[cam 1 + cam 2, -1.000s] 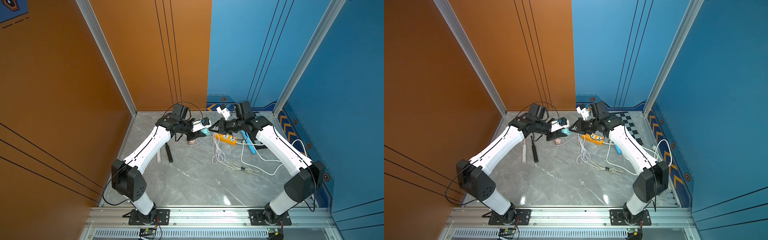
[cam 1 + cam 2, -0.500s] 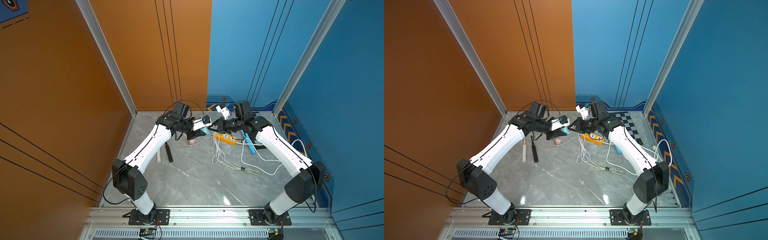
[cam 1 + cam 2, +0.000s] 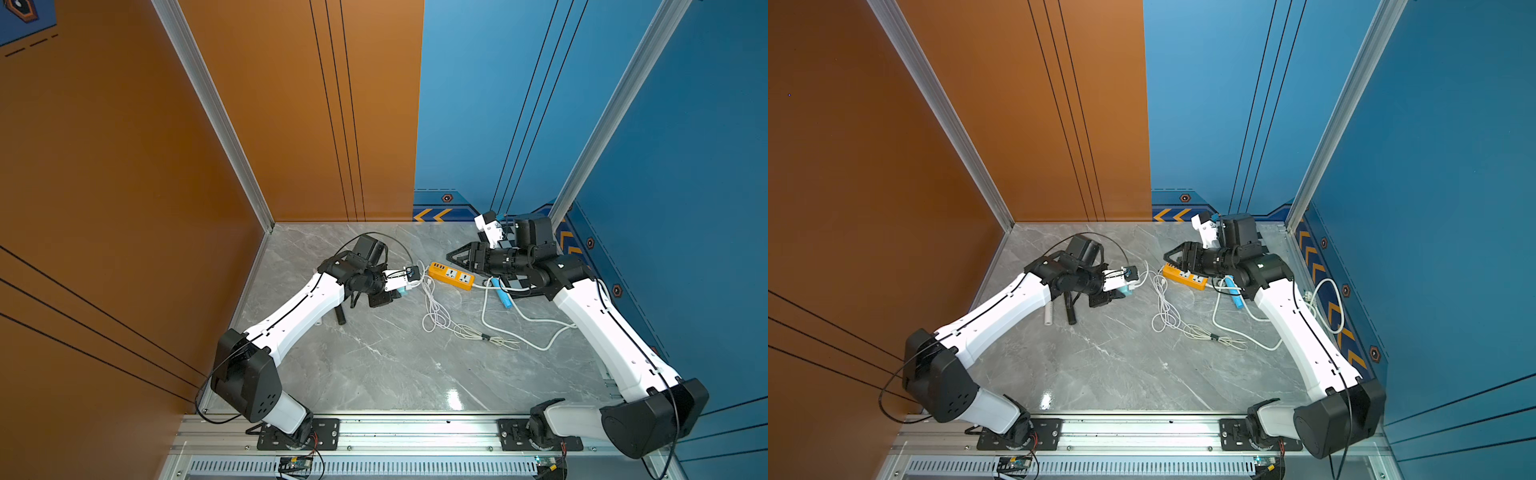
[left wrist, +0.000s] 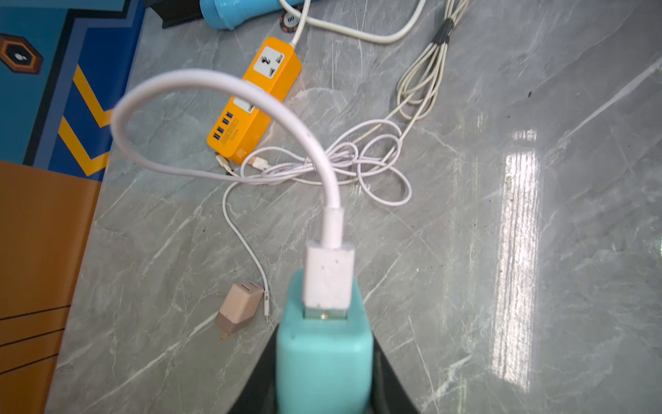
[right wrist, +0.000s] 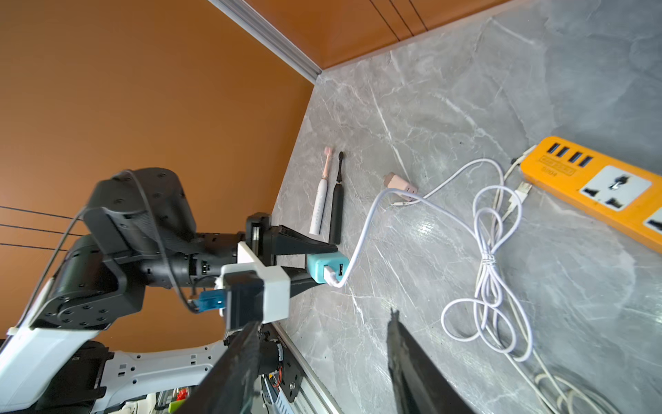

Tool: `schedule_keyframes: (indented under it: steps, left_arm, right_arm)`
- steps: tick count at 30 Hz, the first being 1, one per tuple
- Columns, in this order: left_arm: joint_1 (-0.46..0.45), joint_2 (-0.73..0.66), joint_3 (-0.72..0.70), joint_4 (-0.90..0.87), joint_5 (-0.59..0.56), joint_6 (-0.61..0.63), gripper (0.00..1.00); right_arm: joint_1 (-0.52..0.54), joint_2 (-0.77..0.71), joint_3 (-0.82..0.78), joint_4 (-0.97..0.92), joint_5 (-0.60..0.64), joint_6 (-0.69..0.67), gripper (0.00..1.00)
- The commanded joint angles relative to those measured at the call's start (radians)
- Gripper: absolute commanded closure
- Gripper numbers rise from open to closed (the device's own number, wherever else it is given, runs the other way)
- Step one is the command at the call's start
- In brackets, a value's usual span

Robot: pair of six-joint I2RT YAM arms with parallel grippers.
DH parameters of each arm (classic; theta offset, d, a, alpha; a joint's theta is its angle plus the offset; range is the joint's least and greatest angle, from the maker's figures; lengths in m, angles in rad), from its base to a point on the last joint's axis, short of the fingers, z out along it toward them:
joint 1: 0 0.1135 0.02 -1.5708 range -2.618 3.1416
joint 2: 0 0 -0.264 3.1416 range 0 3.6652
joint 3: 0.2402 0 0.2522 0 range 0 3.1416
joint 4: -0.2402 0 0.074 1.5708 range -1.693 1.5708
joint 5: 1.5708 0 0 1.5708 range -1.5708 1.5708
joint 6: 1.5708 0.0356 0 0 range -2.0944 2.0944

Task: Charge the electric toothbrush
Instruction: Insert the charging cable into the plug, then place the plug at the center of the board.

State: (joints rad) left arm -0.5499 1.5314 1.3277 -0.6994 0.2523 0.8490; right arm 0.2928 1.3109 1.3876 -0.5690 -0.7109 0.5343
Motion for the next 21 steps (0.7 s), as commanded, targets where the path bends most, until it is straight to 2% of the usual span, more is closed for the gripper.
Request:
schedule_keyframes:
  steps: [1, 4, 7, 15, 18, 21]
  left_arm:
    - [-0.066, 0.011, -0.039, -0.122, -0.161, 0.029, 1.00]
    - [-0.103, 0.072, -0.051, -0.157, -0.225, 0.007, 1.00]
    - [-0.102, 0.142, -0.049, -0.163, -0.248, -0.030, 1.00]
    - [-0.087, 0.296, 0.000, -0.164, -0.190, -0.071, 1.00]
    - [-0.082, 0.331, 0.012, -0.164, -0.164, -0.088, 0.96]
    - [-0.078, 0.351, 0.013, -0.161, -0.151, -0.094, 0.86]
  right_arm:
    - [-0.029, 0.000, -0.005, -0.031, 0.015, -0.030, 0.40]
    - [-0.041, 0.023, 0.007, -0.041, 0.045, -0.036, 0.40]
    - [-0.041, 0.047, 0.011, -0.049, 0.040, -0.040, 0.40]
    - [-0.043, 0.045, -0.008, -0.068, 0.060, -0.058, 0.40]
    - [-0.044, 0.039, -0.014, -0.070, 0.065, -0.059, 0.40]
    - [-0.047, 0.040, -0.013, -0.075, 0.066, -0.063, 0.40]
